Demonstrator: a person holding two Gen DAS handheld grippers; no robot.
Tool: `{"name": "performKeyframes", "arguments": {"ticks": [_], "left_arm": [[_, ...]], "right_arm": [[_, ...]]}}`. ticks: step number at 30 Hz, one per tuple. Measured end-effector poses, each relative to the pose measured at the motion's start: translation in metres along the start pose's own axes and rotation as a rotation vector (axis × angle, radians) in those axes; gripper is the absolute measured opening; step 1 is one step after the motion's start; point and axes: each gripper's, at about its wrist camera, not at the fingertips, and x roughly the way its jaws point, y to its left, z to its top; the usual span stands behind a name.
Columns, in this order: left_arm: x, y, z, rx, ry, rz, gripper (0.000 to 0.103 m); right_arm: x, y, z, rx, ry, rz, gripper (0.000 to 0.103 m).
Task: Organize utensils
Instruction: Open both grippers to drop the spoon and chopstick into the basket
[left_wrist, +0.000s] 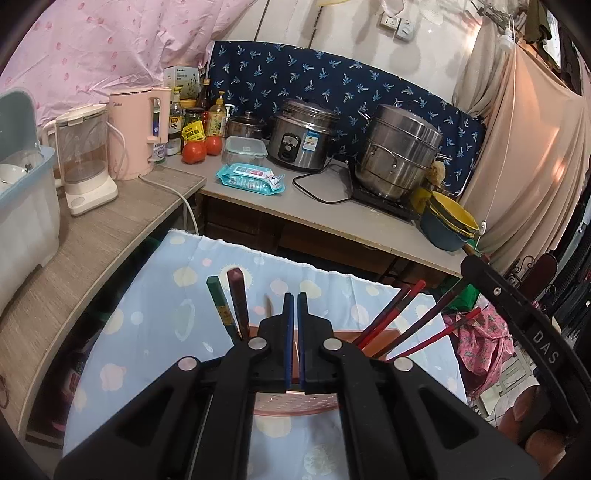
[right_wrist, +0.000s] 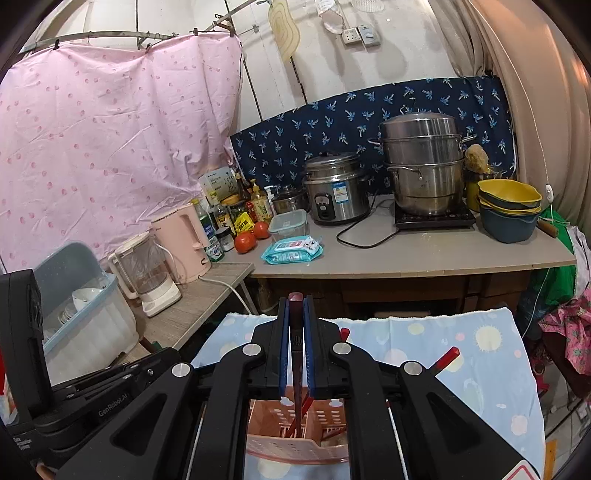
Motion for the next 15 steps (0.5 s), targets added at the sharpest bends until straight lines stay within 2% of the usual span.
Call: {"name": "performKeyframes", "arguments": {"ticks": [1,2,3,4,5,6,7,15], "left_arm": [[0.0,0.0,0.0,0.002,0.0,0.003,0.002],[-0.001,-0.001,-0.001,0.004,-0.001,0.01,0.008],[-0.002,-0.001,-0.001,0.005,-0.006,0.022,0.022],[-0.002,-0.001,-0.001,0.006,-0.01,0.026,0.03],[-0.004,-0.001,-0.002,0.004,-0.017,0.036,0.042],[-0.006,-0.001,-0.003,0.003,-0.029,0.048,0.044],[-0.008,-0.001,-0.004,0.005,-0.031,0.049,0.044],[-0.016,-0.008,-0.013,0.029,-0.027,0.072,0.044]], "right_arm": [[0.001,0.0,-0.001,0.001,0.004,-0.001,0.008],[0.002,-0.001,-0.002,0.004,0.006,-0.002,0.008],[0.001,-0.002,-0.002,0.008,0.002,-0.004,0.013],[0.001,-0.002,-0.003,0.011,0.003,-0.008,0.023],[0.0,-0.003,-0.003,0.014,0.002,-0.007,0.029],[-0.002,-0.003,-0.004,0.018,-0.004,-0.009,0.036],[-0.003,-0.003,-0.004,0.019,-0.007,-0.012,0.037],[-0.01,0.0,-0.009,0.003,0.002,-0.015,0.037]]}}
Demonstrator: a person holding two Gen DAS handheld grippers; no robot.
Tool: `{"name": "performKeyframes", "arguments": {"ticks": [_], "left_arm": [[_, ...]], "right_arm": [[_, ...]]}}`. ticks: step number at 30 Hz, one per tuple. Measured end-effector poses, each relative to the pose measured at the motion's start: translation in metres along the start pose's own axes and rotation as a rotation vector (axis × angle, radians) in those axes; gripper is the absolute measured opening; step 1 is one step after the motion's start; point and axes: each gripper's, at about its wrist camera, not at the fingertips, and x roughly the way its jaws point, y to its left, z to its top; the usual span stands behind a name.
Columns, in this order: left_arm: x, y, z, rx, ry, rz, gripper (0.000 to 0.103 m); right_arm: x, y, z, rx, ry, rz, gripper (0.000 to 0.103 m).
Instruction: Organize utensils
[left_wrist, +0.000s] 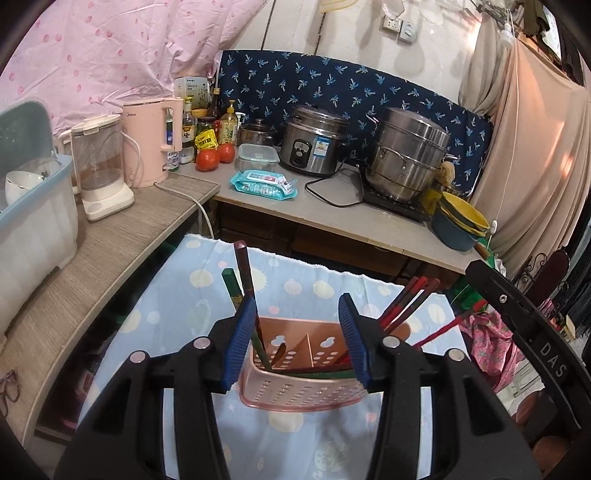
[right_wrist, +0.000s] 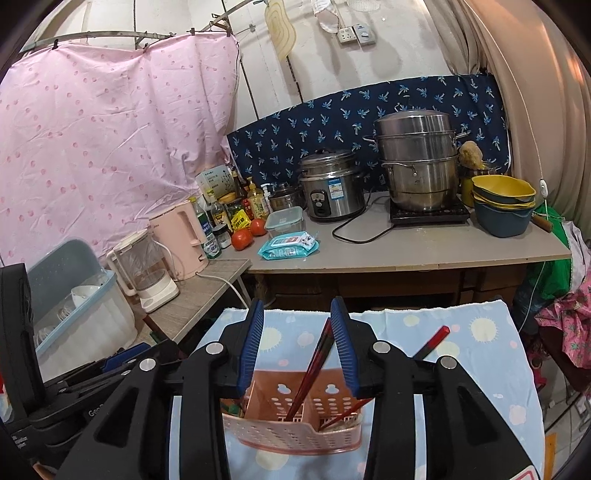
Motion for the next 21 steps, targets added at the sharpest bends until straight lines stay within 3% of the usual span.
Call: {"name": "performKeyframes", "arguments": {"ticks": [21], "left_arm": [[-0.042,-0.007,-0.039,0.05,0.021,0.082,0.044]], "right_arm": [[-0.042,0.007,-0.062,-0.034,0.105,-0.027,0.037]]}}
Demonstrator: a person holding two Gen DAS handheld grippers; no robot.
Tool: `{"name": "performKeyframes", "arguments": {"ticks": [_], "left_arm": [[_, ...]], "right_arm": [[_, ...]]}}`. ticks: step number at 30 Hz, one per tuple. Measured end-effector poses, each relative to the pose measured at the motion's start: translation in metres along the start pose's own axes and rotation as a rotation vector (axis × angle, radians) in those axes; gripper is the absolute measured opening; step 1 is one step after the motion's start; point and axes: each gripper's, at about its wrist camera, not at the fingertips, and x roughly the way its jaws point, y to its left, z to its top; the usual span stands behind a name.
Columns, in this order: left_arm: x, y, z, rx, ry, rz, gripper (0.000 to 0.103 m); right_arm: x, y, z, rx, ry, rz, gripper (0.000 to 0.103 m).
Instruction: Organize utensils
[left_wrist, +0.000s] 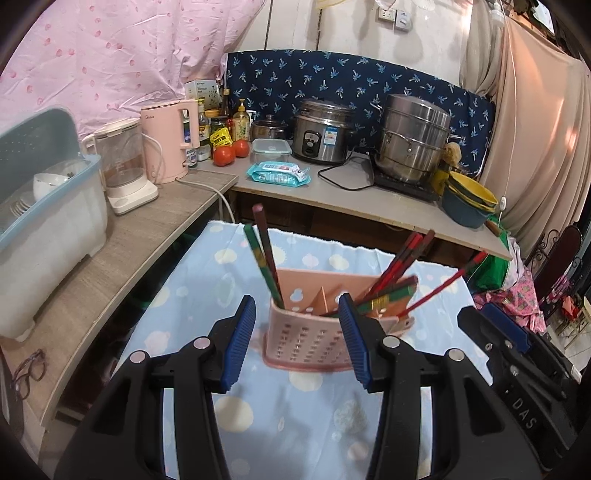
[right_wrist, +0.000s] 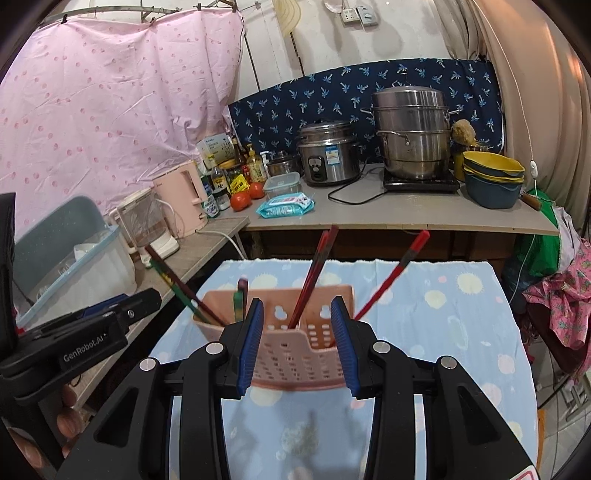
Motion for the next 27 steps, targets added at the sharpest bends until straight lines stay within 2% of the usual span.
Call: {"name": "performKeyframes", "arguments": {"ticks": [13,18,22,27], "left_arm": [[-0.021,-0.001,-0.038,0.02,0.031,0.041,0.048],[-0.025,0.0,-0.057,0.023,0.047,0.072,0.06],[-0.027,0.001,-0.072,0.029,0.069,0.084,0.061],[-0.029,0.004,-0.088,0.028,0.086,0.108,0.075]], "right_arm": [[-0.033,0.006,-0.043,-0.028,0.033,-0.059,0.038],[-0.042,0.002,-0.059,-0.02,0.053,-0.088,0.039],[-0.046,-0.003,-0.072,-0.015,0.076,-0.105,0.044],[-0.052,-0.007,-0.085,-0.012,0.089,-0.12,0.049]]}}
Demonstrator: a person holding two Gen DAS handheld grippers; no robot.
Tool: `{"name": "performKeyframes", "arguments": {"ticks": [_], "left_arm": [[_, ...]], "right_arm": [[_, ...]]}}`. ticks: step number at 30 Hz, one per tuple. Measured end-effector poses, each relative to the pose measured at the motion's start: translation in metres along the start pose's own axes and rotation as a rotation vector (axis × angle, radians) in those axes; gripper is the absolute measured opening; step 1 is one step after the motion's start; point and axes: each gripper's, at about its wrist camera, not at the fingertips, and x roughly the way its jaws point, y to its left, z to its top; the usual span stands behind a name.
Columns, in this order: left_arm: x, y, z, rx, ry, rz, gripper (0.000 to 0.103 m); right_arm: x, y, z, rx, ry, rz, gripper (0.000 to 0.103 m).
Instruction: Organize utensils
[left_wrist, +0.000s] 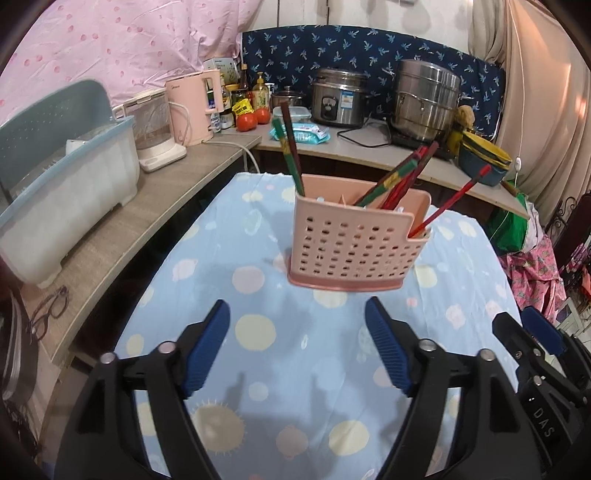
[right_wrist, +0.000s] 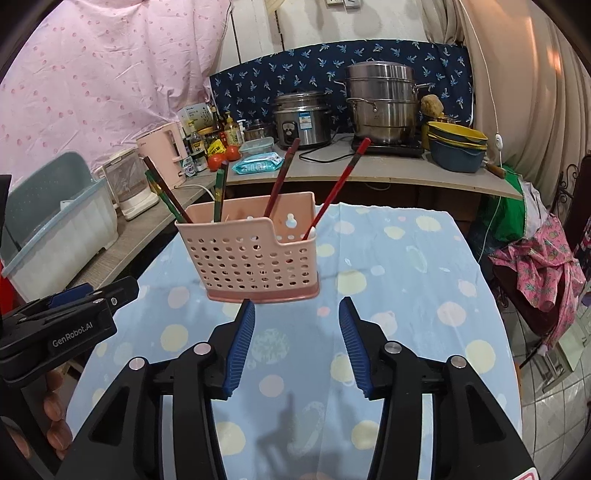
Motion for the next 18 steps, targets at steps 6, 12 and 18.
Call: {"name": "performKeyframes", "arguments": {"ticks": [6,12,18], "left_arm": [[-0.002,0.001,-0.013,0.001,0.012,0.026,0.085],[0.0,0.004,-0.025,0.007,0.028,0.047,0.09],[0.001,0.002,-0.033,0.029,0.032,0.067,0.093]], "right_arm": [[-0.006,-0.002,-0.01,-0.015,-0.01,-0.02,0.069],[-0.006,-0.005,-0.018,-0.001,0.006,0.006,0.086],[-0.004,-0.005,-0.027,-0.013,0.022,-0.005,0.087]]}}
